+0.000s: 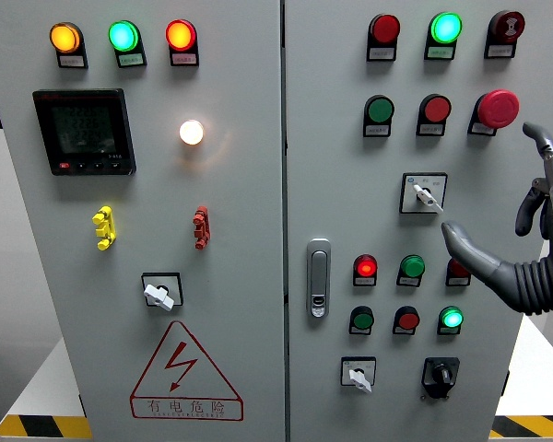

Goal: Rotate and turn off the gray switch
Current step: 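Raise the right hand toward the white rotary switch knob, then close the right hand fingers around the white rotary switch knob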

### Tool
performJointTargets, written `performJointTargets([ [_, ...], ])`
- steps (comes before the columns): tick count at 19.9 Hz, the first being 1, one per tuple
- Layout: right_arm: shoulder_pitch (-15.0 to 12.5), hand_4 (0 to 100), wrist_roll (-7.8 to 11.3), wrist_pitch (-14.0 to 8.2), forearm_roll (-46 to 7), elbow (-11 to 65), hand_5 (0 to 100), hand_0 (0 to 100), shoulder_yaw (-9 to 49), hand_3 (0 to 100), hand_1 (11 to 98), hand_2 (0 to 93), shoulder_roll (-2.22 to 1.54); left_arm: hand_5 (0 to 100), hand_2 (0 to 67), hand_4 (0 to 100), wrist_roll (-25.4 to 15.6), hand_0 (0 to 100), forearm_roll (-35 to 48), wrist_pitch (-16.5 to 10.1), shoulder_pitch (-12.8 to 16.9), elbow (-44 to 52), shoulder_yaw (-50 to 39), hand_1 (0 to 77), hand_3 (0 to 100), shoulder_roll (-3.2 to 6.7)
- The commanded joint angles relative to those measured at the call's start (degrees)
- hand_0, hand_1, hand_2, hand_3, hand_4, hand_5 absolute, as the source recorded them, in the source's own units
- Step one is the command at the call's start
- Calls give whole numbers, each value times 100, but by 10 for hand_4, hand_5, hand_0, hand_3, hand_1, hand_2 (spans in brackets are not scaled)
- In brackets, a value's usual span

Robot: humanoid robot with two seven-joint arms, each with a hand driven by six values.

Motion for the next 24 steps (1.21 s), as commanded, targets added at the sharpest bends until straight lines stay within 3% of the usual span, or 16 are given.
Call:
performJointTargets([
  [1,52,1000,-3,0,14,-46,1000,0,-9,904,387,88,7,109,133,82,-9,884,3,0,0,0,0,0,187,0],
  [4,131,1000,-29,1,14,-133,1000,0,-9,903,381,200,7,109,133,82,0,885,-6,0,0,0,0,0,187,-8],
  [7,157,1000,-222,-8,5,-221,1000,0,-105,900,368,399,7,109,133,82,0,885,3,0,0,0,0,0,187,-8],
  [11,298,1000,-276,-26,5,-432,1000,0,-105,896,362,550,7,109,133,82,0,885,3,0,0,0,0,0,187,-8],
  [17,359,1000,-372,-26,5,-687,1000,0,-158,895,366,623,-1,109,133,82,0,886,-6,0,0,0,0,0,187,-8],
  [24,640,1000,-390,-52,14,-1126,1000,0,-237,897,362,650,-1,109,133,82,0,886,3,0,0,0,0,0,187,-8],
])
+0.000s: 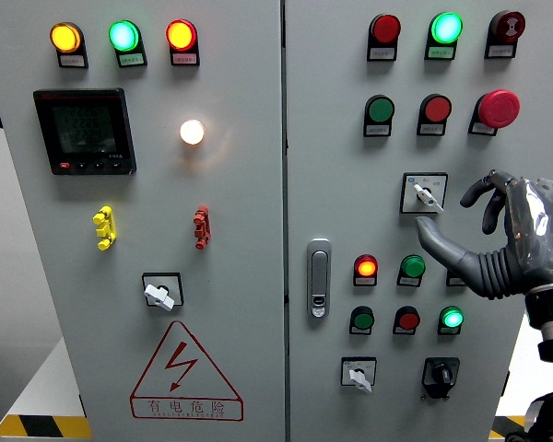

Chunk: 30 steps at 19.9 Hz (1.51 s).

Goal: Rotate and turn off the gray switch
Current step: 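Close the right hand fingers around the white rotary switch knob, then twist the gripped knob with the right hand to turn the switch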

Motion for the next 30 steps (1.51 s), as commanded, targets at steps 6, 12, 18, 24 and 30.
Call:
performJointTargets([
  [6,193,1000,38,-35,95,-402,1000,0,-10,900,354,653,9,109,133,82,0,886,2,0,0,0,1,0,187,-2],
  [12,290,1000,56,-27,183,-552,1000,0,-10,901,353,652,18,109,133,82,0,886,2,0,0,0,1,0,187,-2],
  [18,395,1000,73,-18,192,-693,1000,0,-10,902,353,651,18,109,133,82,0,886,2,0,0,0,1,0,187,-2],
  [24,457,1000,82,17,192,-763,1000,0,7,904,351,650,18,109,133,82,0,885,-7,0,0,0,1,0,187,-2],
  [30,545,1000,82,35,192,-860,1000,0,-1,903,350,650,27,109,133,82,0,885,2,0,0,0,1,0,187,-2],
])
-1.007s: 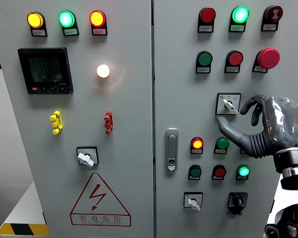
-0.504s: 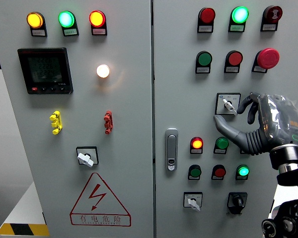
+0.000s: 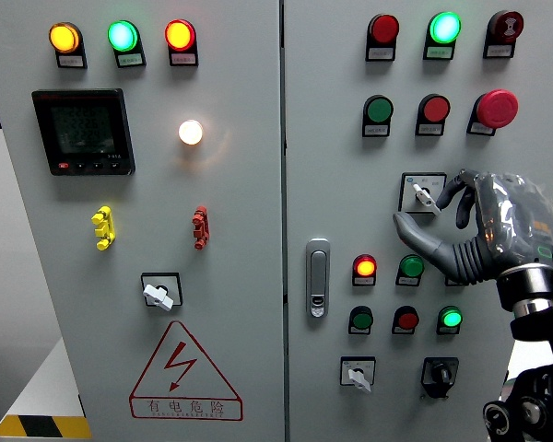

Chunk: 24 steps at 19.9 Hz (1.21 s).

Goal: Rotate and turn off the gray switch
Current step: 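Twist the gripped knob with the right hand to turn the switch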

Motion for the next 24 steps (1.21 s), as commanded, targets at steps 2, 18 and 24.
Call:
performJointTargets([
  [2,66,1000,-9,2,-6,-59,1000,0,-12,904,349,650,0,109,133,82,0,885,-6,0,0,0,0,0,187,0],
  [18,162,1000,-17,-16,-24,-217,1000,137,-38,898,335,689,0,109,133,82,0,885,-6,0,0,0,0,0,187,0],
  [24,189,1000,-44,-7,-41,-252,1000,300,-73,901,329,694,8,109,133,82,0,885,3,0,0,0,0,0,187,0],
])
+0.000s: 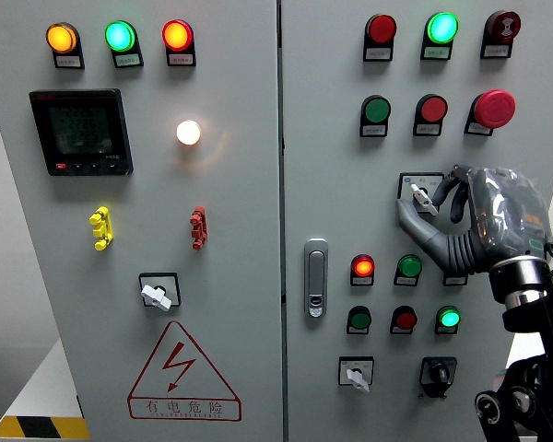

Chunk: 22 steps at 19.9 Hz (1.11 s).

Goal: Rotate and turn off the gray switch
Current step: 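Twist the gripped knob with the right hand to turn the switch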

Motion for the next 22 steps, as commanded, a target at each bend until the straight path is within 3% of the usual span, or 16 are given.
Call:
performJointTargets([
  [1,1,1000,-23,9,-8,-21,1000,307,-20,901,330,694,-4,109,133,82,0,885,3,0,0,0,0,0,187,0],
  [12,18,1000,-32,9,-34,-47,1000,576,-29,908,358,701,-4,109,134,82,0,884,3,0,0,0,0,0,187,0],
  [22,10,1000,-40,9,-43,-38,1000,704,-29,913,360,709,-4,109,134,82,0,885,-6,0,0,0,0,0,188,0],
])
